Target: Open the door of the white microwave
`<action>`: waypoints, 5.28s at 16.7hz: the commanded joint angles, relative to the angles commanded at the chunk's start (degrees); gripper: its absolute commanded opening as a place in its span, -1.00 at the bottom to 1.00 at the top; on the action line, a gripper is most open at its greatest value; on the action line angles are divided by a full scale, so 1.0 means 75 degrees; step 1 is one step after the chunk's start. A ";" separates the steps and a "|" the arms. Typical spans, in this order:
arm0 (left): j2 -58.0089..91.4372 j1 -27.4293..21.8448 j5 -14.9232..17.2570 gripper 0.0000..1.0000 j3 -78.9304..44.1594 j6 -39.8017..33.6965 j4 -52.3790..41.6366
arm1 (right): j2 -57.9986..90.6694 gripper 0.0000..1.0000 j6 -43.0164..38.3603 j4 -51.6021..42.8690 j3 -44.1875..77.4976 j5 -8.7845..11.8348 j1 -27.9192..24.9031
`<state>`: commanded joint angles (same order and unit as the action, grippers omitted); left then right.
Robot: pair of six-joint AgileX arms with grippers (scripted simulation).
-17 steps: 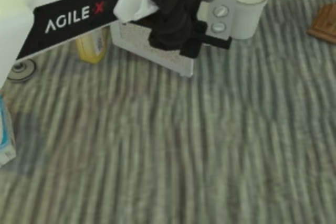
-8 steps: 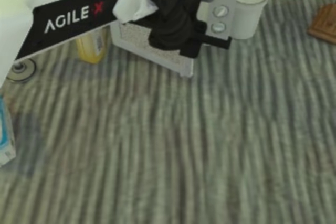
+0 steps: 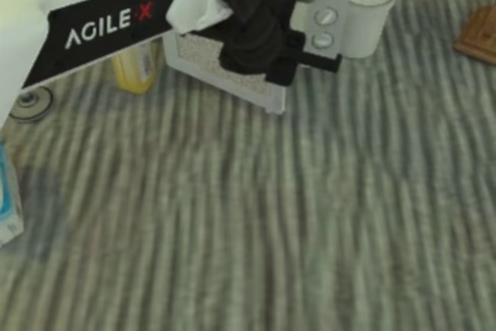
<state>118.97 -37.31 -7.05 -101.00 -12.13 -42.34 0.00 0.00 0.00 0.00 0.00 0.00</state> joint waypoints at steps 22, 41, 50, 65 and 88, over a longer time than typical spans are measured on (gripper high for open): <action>-0.0682 0.0225 0.0548 -1.00 0.1011 0.0962 0.0412 | 0.0000 1.00 0.0000 0.0000 0.0000 0.0000 0.0000; -0.0810 0.0261 0.0720 -1.00 0.1230 0.1192 0.0476 | 0.0000 1.00 0.0000 0.0000 0.0000 0.0000 0.0000; -0.1284 0.0532 0.1166 -1.00 0.1848 0.2024 0.0657 | 0.0000 1.00 0.0000 0.0000 0.0000 0.0000 0.0000; -0.1284 0.0532 0.1166 -1.00 0.1848 0.2024 0.0657 | 0.0000 1.00 0.0000 0.0000 0.0000 0.0000 0.0000; -0.1787 0.0933 0.1847 -1.00 0.2497 0.3205 0.0714 | 0.0000 1.00 0.0000 0.0000 0.0000 0.0000 0.0000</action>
<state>105.57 -30.32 6.81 -82.27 11.90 -36.98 0.00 0.00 0.00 0.00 0.00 0.00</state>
